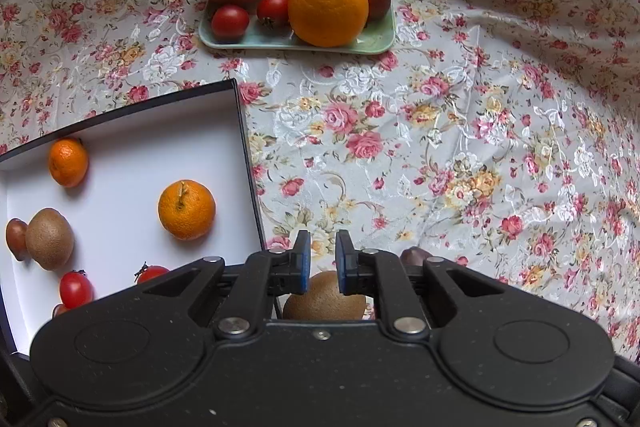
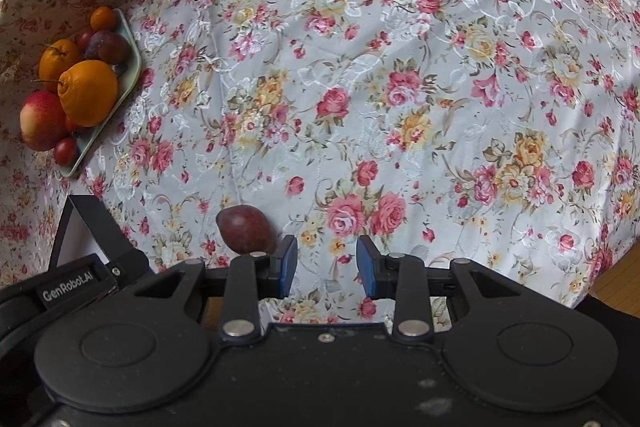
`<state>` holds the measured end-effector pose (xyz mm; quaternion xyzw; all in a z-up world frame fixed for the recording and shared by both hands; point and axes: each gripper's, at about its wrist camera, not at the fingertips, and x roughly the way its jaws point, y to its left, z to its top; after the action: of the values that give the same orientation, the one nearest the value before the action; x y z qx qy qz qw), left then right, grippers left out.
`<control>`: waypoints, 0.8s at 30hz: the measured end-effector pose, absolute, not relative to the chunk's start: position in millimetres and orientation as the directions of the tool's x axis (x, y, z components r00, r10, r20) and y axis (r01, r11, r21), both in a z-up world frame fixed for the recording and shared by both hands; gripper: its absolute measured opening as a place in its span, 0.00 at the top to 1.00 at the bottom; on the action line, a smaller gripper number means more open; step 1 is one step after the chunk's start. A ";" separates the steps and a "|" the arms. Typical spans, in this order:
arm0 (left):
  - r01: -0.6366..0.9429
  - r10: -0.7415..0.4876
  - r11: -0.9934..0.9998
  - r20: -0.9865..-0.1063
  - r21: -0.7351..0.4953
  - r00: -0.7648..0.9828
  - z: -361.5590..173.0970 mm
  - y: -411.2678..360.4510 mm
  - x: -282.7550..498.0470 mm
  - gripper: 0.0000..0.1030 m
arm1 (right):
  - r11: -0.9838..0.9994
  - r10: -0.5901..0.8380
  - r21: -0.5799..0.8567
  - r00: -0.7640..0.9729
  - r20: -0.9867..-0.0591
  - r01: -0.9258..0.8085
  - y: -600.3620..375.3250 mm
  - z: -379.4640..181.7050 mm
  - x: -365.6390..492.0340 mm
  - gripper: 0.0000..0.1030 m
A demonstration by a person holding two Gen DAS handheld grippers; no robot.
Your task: Organize fruits
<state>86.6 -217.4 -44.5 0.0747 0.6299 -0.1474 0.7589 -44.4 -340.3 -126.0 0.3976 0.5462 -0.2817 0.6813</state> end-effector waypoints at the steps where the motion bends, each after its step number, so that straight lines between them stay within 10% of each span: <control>1: 0.308 -0.125 0.949 -0.977 -0.067 0.174 -42.5 -215.8 88.4 0.79 | 0.534 0.050 0.236 0.248 -0.967 0.812 -338.8 -125.6 -41.6 0.66; 24: 0.218 -0.096 0.975 -0.973 -0.050 0.210 -33.6 -178.8 129.7 0.79 | 0.629 0.012 0.175 0.215 -0.977 0.758 -304.9 -148.4 26.0 0.63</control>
<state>129.7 -178.8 -33.6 0.0489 0.6201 -0.1011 0.7764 26.0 -304.9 -148.4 0.3394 0.5674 -0.2656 0.7016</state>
